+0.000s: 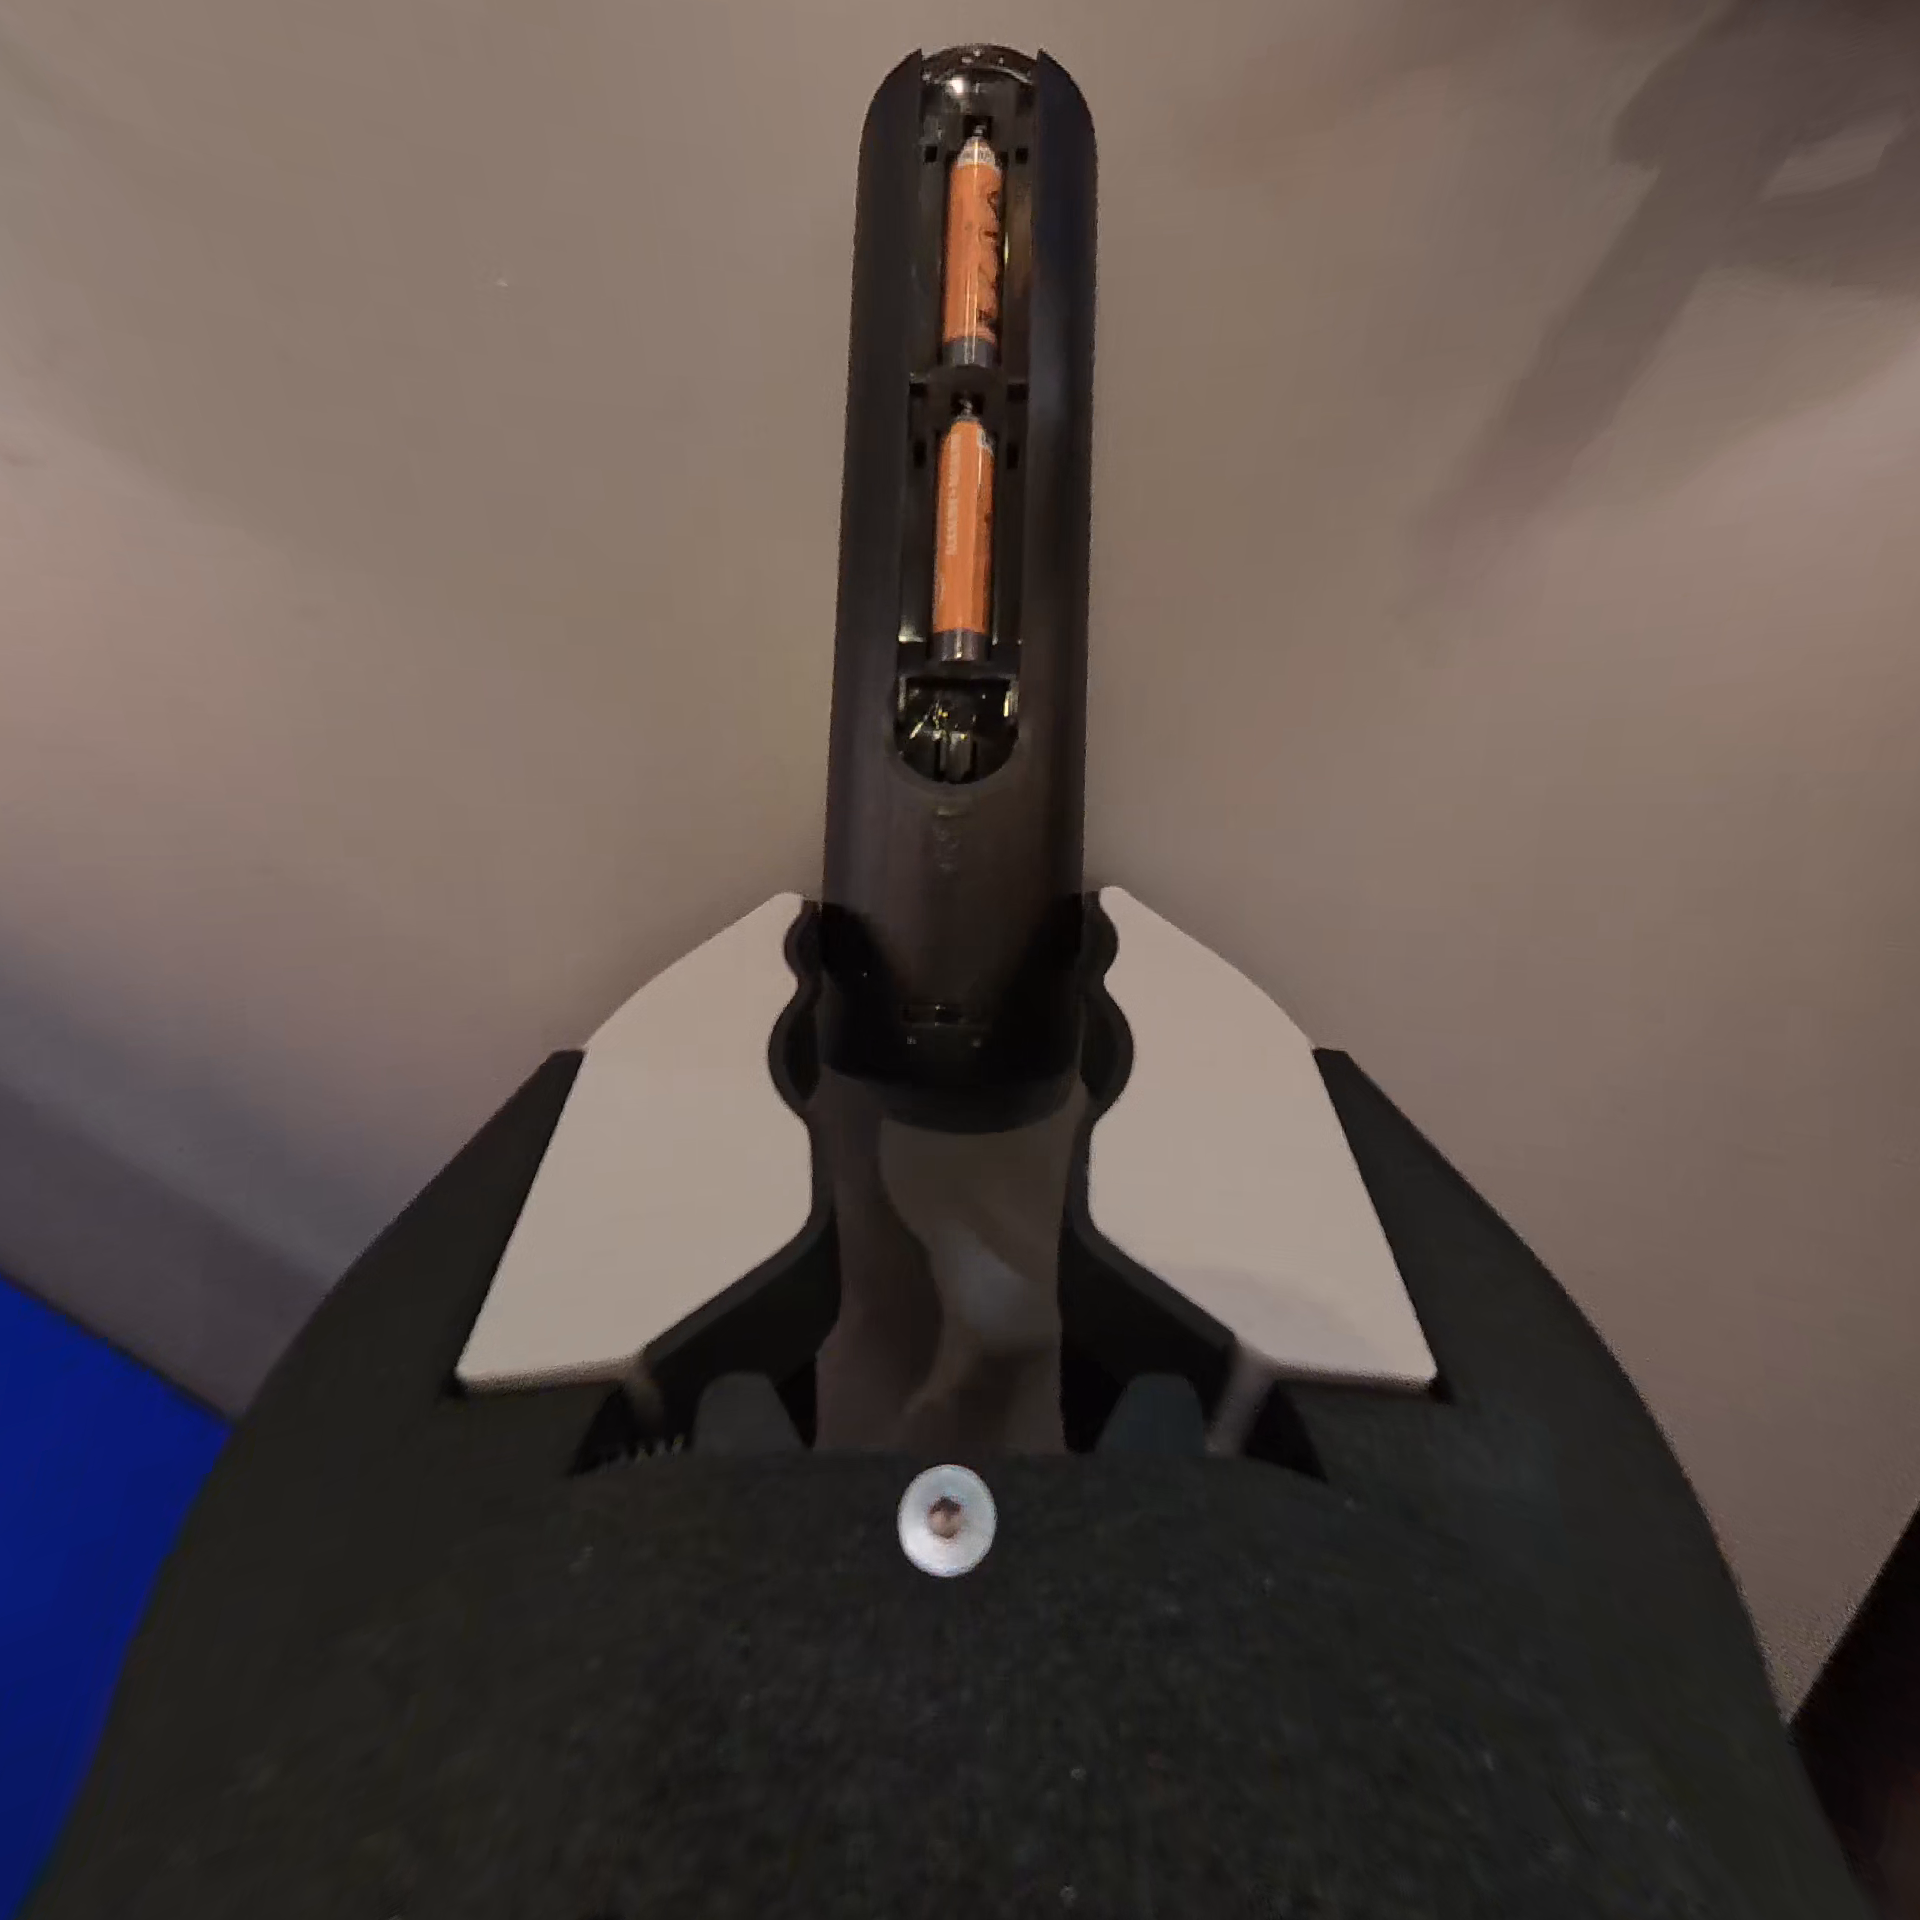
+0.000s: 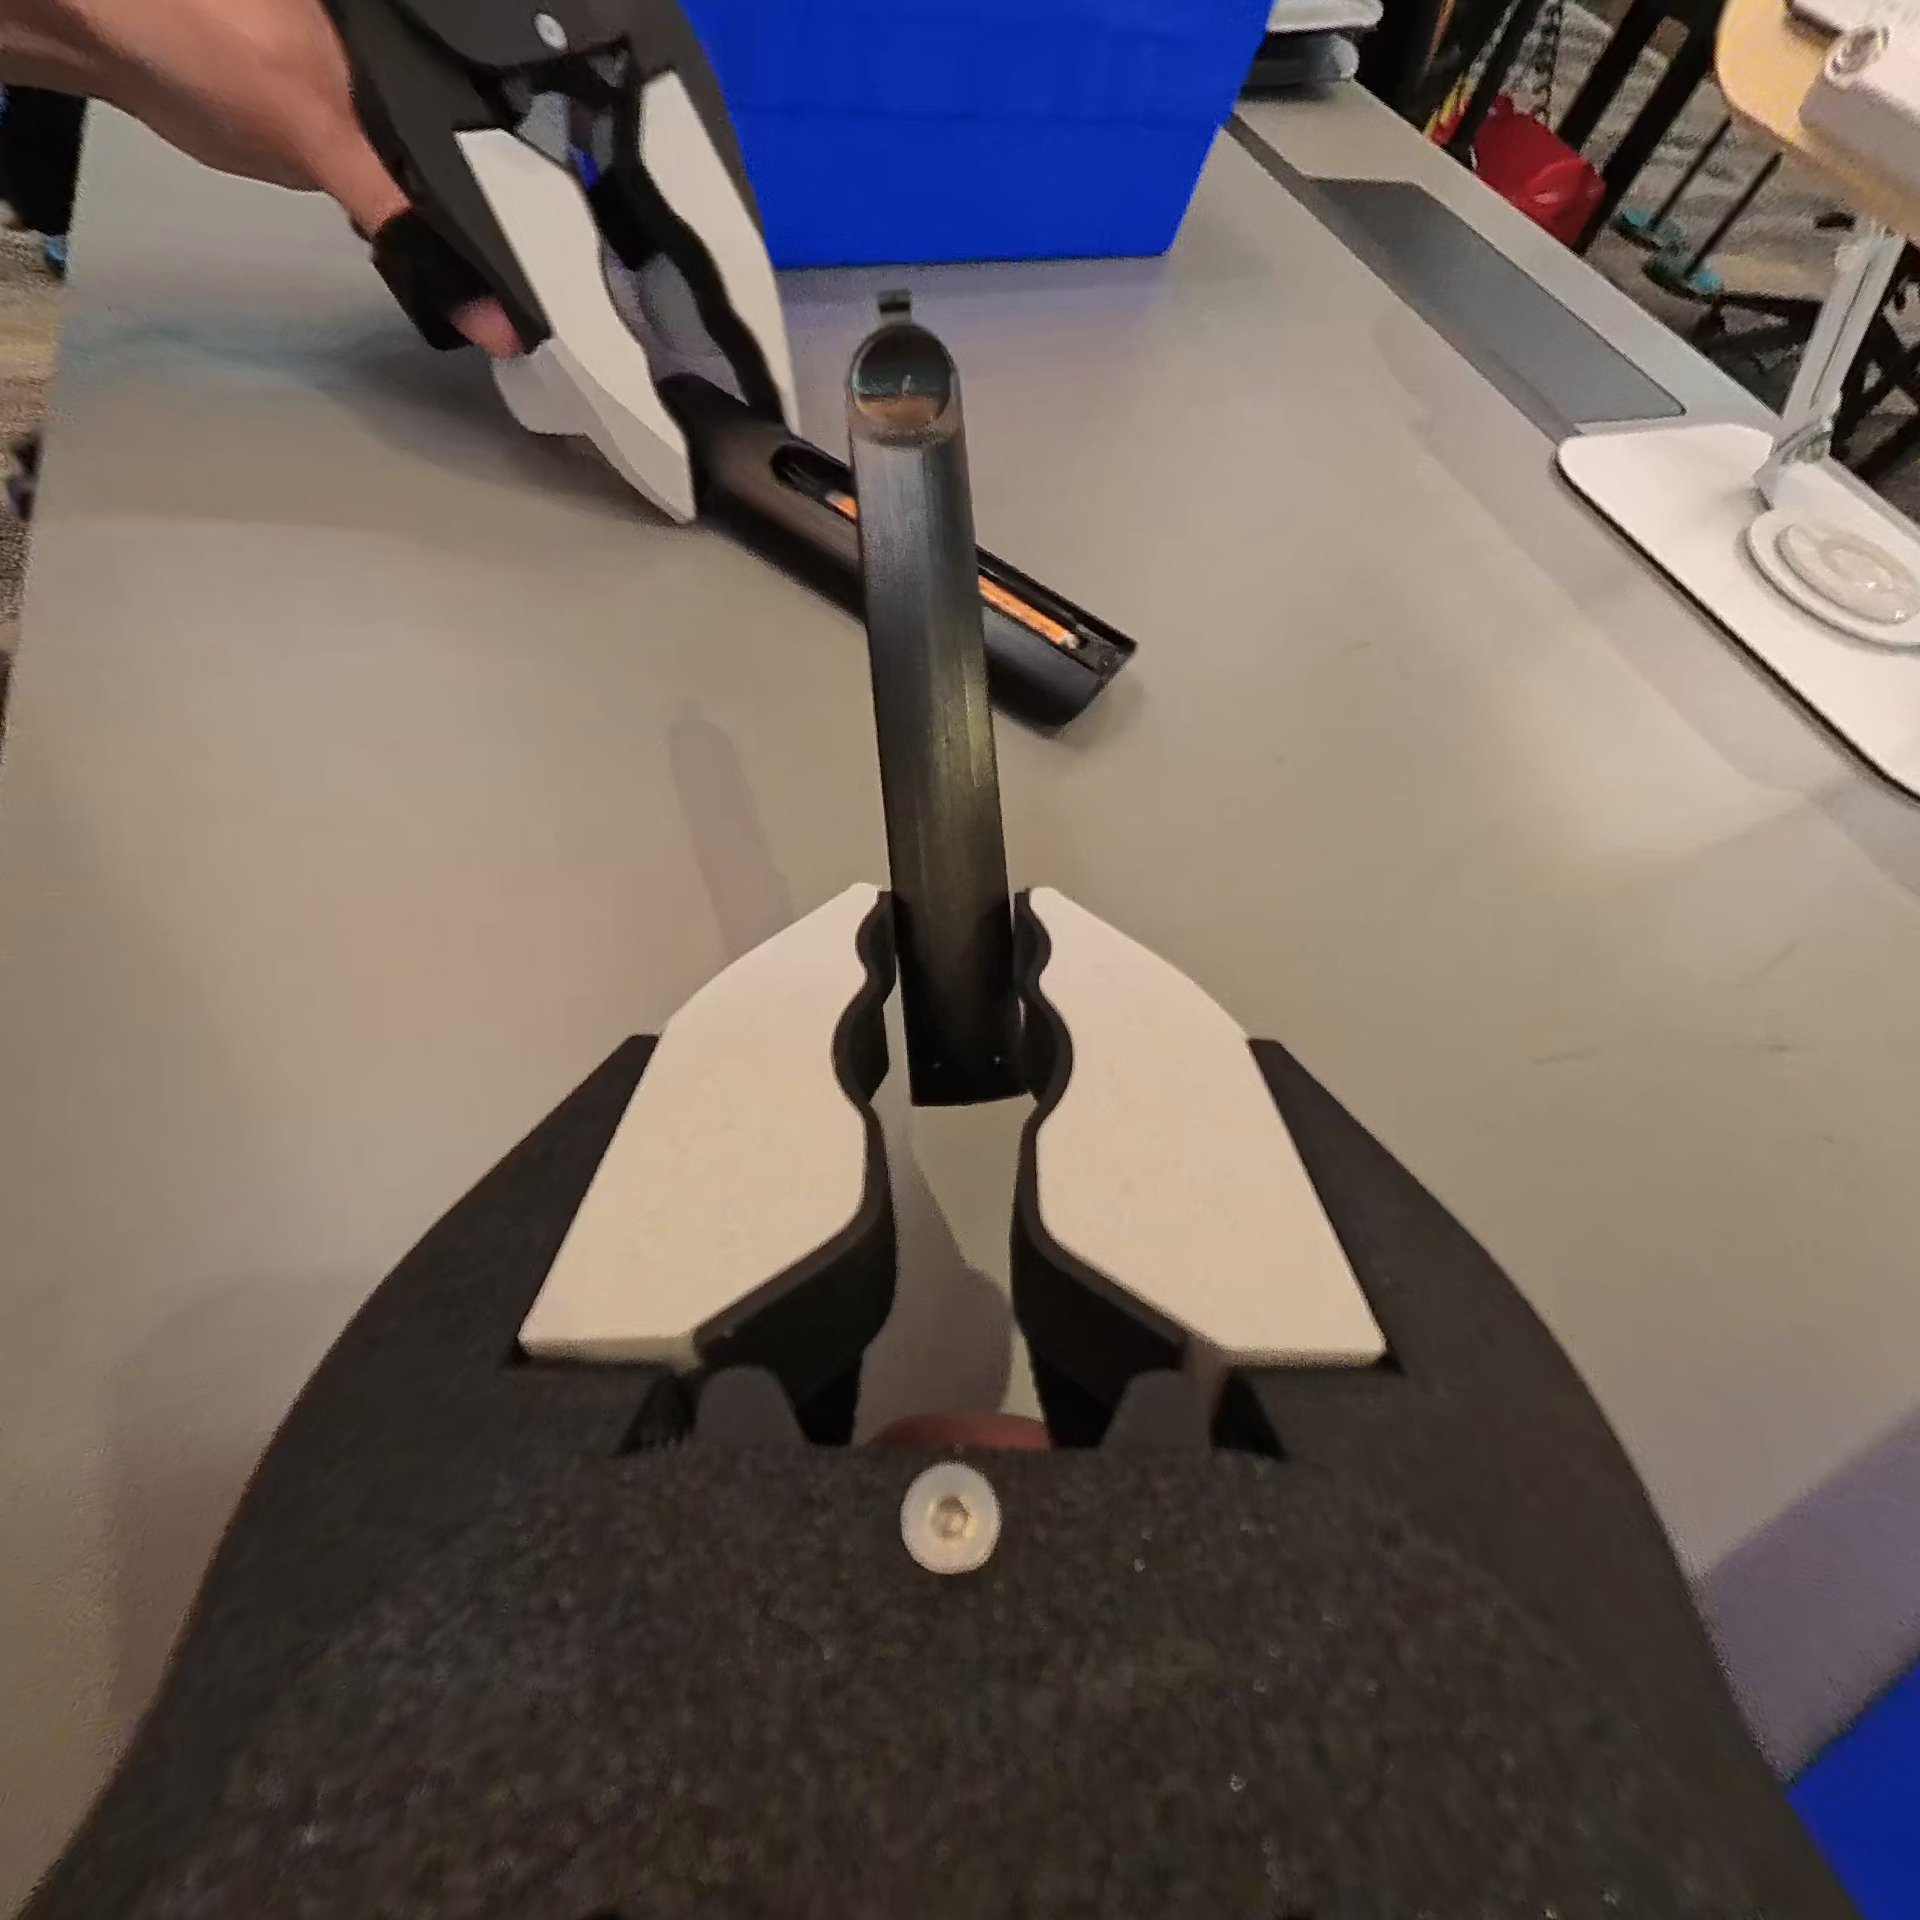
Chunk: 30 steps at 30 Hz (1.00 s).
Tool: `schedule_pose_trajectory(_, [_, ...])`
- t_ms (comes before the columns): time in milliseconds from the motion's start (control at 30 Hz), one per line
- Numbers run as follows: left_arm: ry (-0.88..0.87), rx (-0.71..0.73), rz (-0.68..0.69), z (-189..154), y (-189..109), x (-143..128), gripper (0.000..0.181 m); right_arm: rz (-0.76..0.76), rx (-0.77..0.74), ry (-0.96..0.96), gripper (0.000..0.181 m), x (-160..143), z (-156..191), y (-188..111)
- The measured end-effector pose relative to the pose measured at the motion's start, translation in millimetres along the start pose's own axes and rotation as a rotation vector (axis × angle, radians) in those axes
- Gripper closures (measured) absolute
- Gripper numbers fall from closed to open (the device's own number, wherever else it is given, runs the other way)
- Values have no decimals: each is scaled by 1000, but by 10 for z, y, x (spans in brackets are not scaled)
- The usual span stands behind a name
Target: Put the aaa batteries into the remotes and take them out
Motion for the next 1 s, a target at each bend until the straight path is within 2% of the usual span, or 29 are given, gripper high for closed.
schedule_pose_trajectory(133, [15, 0, 20, -5, 2, 31, 134, 64, -31, 64, 160, -45, -70, 55])
schedule_pose_trajectory(367, [-66, -57, -147, -7, -139, 239, 135, 123, -106, 167, 161, -76, -171, 65])
schedule_pose_trajectory(467, [-69, -78, -108, -63, -148, 284, 135, 134, -106, 214, 161, -52, -173, 4])
schedule_pose_trajectory(567, [6, -57, 20, -146, -143, 276, 135, 116, -119, 232, 160, -49, -152, -69])
schedule_pose_trajectory(633, [42, -64, 81, -215, -160, 252, 135, 94, -117, 244, 160, -69, -130, -105])
schedule_pose_trajectory(700, [45, -108, 84, -321, -213, 202, 135, 93, -127, 253, 160, -92, -105, -140])
schedule_pose_trajectory(867, [62, -137, 143, -693, -349, -114, 135, 100, -131, 229, 160, -117, -39, -176])
schedule_pose_trajectory(1000, [34, -117, 112, -785, -347, -207, 135, 94, -116, 232, 160, -134, -44, -160])
Point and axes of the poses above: each gripper's, where its closed fingertips meet, y out along the fingers, x out of its top, z = x × y across the jaws, the point moved 9 cm from there along -y, back along the fingers, and after that the axes turned 5 degrees about x, right-handed, at the moved point
